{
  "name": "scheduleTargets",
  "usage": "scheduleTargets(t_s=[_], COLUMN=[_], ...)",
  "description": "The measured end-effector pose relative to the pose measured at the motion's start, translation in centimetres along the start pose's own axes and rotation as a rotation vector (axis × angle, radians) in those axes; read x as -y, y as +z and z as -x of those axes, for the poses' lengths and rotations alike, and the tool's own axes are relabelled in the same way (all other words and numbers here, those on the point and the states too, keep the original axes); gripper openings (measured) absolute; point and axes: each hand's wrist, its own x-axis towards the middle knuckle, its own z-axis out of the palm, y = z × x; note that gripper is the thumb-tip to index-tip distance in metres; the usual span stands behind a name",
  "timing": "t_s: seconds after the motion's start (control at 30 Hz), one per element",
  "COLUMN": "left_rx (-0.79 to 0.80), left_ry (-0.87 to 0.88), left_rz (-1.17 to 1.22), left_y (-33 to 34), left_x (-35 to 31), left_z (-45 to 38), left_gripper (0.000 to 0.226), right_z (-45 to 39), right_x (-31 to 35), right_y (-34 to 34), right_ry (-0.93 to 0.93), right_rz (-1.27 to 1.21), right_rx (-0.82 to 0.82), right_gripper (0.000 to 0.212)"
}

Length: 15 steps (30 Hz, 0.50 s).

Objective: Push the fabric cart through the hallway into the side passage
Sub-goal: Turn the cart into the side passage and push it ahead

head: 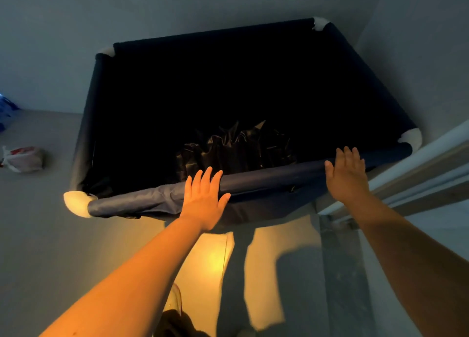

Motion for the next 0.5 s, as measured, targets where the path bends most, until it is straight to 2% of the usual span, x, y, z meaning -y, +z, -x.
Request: scheduleTargets(t_s=[0.23,0.37,0.5], left_rx=[-0.039,-0.049,0.006], left_ry=[0.159,0.242,0.207], left_rz=[-0.073,-0.044,-0.059], left_y=[-1.6,-3.1,-4.4], left_x=[4.5,7.0,9.7], left_z=[-7.2,-11.5,-15.7], left_gripper=[0.062,0.062,0.063], right_z=[-1.4,-1.5,-3.1], right_x=[3.5,6.5,10.2], right_y=[1.3,1.9,2.3], right_ry=[0.147,0.185,0.241], right_rz=[0.056,-0.015,-0.016], right_rx=[-0.064,-0.242,-0.188], right_gripper=[0.058,0.053,0.055])
